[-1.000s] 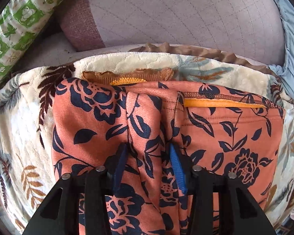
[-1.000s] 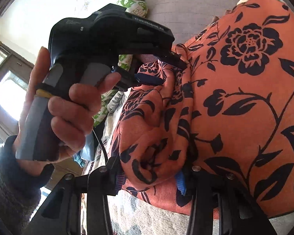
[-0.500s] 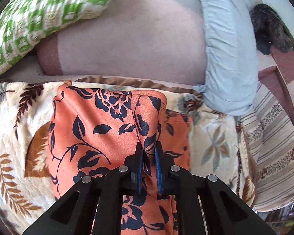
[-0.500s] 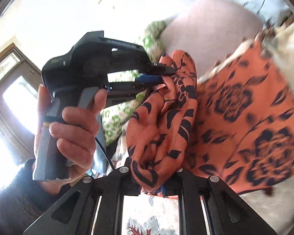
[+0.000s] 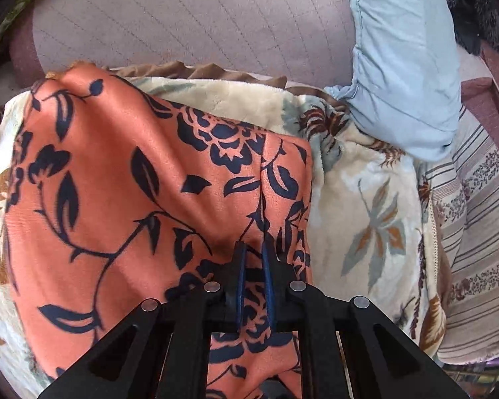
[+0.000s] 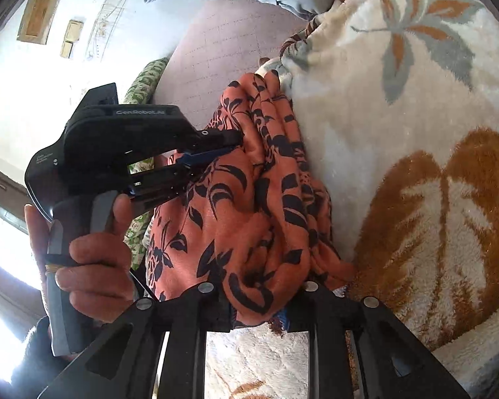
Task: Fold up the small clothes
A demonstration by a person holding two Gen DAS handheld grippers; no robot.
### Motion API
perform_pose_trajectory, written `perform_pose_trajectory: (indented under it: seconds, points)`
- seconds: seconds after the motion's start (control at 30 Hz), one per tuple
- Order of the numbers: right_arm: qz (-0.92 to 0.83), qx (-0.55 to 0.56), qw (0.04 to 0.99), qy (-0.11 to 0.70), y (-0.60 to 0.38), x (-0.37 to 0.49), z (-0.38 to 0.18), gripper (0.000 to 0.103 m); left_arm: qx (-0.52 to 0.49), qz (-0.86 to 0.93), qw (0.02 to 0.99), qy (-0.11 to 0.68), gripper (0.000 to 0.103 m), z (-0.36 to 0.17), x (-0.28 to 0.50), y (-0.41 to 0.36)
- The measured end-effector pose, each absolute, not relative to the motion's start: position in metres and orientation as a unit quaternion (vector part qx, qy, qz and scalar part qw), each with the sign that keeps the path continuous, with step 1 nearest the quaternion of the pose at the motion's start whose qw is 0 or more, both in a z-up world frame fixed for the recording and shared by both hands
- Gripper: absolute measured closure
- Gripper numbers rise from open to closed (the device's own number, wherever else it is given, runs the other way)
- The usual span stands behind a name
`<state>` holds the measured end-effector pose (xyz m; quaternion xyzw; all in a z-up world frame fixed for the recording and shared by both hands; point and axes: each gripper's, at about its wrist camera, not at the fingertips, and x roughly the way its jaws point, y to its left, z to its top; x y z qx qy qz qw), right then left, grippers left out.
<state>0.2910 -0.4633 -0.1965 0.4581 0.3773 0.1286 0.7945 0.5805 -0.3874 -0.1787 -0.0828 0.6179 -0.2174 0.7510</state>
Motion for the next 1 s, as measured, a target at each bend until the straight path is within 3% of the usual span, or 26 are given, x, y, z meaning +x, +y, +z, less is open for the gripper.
perform_pose_trajectory:
  seconds: [0.1,0.17,0.23,0.37,0.43,0.5,0.7,0.8,0.93,1.0]
  points:
    - [0.099,0.453,0.812,0.354,-0.477,0.289,-0.180,0.069,-0.107,-0.227,0.767,0.591,0.090,-0.148,0.574,-0.346]
    - [0.074,0.435,0.836,0.326,-0.483,0.282,-0.163,0.064,-0.117,-0.212,0.782,0.575,0.070,-0.135,0.570,-0.307]
    - [0.056,0.413,0.857,0.304,-0.483,0.276,-0.144,0.064,-0.115,-0.185,0.797,0.563,0.064,-0.132,0.570,-0.272]
    - [0.073,0.430,0.861,0.261,-0.498,0.313,-0.116,0.059,-0.143,-0.164,0.789,0.575,0.064,-0.147,0.579,-0.221]
    - [0.101,0.411,0.846,0.325,-0.487,0.371,-0.124,0.056,-0.154,-0.166,0.783,0.579,0.064,-0.156,0.584,-0.216]
    - [0.120,0.403,0.832,0.362,-0.476,0.402,-0.129,0.062,-0.155,-0.178,0.778,0.583,0.064,-0.161,0.585,-0.219]
    - [0.047,0.259,0.855,0.446,-0.440,0.454,-0.142,0.063,-0.128,-0.182,0.785,0.578,0.054,-0.176,0.597,-0.240]
    - [0.090,0.266,0.844,0.458,-0.435,0.467,-0.141,0.094,-0.120,-0.181,0.793,0.569,0.056,-0.179,0.595,-0.244]
    - [0.121,0.262,0.879,0.380,-0.444,0.463,-0.095,0.095,-0.108,-0.176,0.813,0.544,0.056,-0.177,0.585,-0.245]
    - [0.098,0.254,0.874,0.402,-0.449,0.475,-0.105,0.095,-0.101,-0.165,0.813,0.549,0.053,-0.190,0.588,-0.250]
